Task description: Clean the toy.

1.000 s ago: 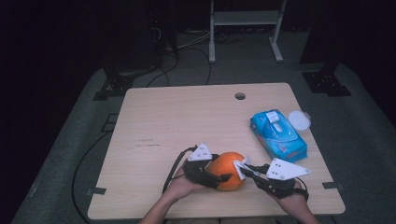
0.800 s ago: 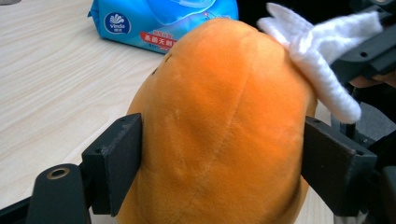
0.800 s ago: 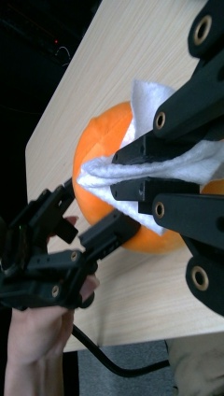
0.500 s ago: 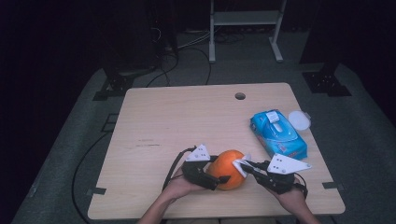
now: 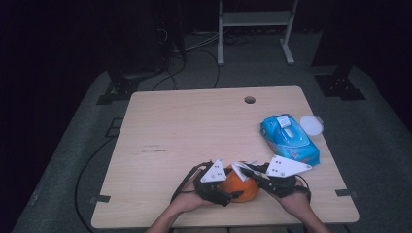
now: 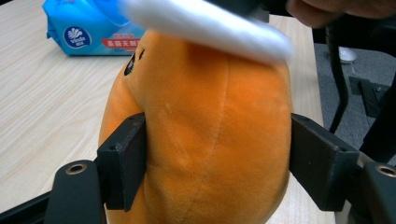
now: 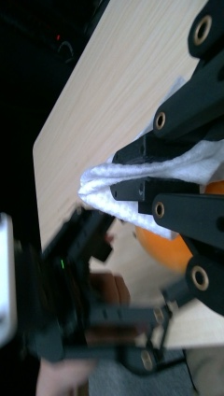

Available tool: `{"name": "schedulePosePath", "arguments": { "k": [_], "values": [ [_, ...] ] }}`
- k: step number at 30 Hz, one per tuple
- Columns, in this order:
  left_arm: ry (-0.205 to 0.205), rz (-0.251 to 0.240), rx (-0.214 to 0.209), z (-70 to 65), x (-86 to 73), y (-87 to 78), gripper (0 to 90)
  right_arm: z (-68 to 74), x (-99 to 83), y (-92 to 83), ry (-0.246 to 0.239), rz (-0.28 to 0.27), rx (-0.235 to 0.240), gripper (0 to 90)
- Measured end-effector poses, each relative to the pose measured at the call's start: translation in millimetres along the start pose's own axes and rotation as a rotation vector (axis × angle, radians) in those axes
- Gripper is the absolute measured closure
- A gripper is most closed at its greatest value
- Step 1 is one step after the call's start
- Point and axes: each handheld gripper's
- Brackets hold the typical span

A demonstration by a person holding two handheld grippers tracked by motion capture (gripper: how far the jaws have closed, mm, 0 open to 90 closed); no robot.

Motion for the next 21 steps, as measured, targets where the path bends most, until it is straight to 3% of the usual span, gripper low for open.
{"name": "schedulePosePath", "arguments": {
  "k": [3,6,9,14,19,21],
  "values": [
    [-0.001,-0.004,-0.002,0.9,-0.1,-0.9,25.2,-8.0,-2.0,-1.9,0.018,0.017,-0.013,83.2],
    [-0.032,-0.020,0.010,2.6,0.5,0.4,19.8,-15.2,-5.7,-7.9,0.040,0.031,-0.025,83.2],
    [-0.034,-0.026,0.016,1.0,1.7,3.3,18.8,-18.8,-6.6,-12.1,0.064,0.043,-0.009,83.2],
    [0.076,0.018,0.030,-10.6,3.1,6.6,23.2,-17.2,-1.5,-4.8,0.061,0.084,0.057,83.1],
    [0.113,0.029,0.029,-12.7,2.8,6.7,23.7,-22.1,0.6,4.7,0.089,0.091,0.086,83.1],
    [0.108,0.022,0.023,-11.8,2.0,6.4,23.9,-24.8,0.0,6.0,0.095,0.091,0.086,83.1]
  ]
}}
Point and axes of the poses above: each handheld gripper's, and its own axes: y roughly forward along the jaws, x roughly out of its top, z roughly to its left, and after that the axes turned 5 degrees about -y, right-handed
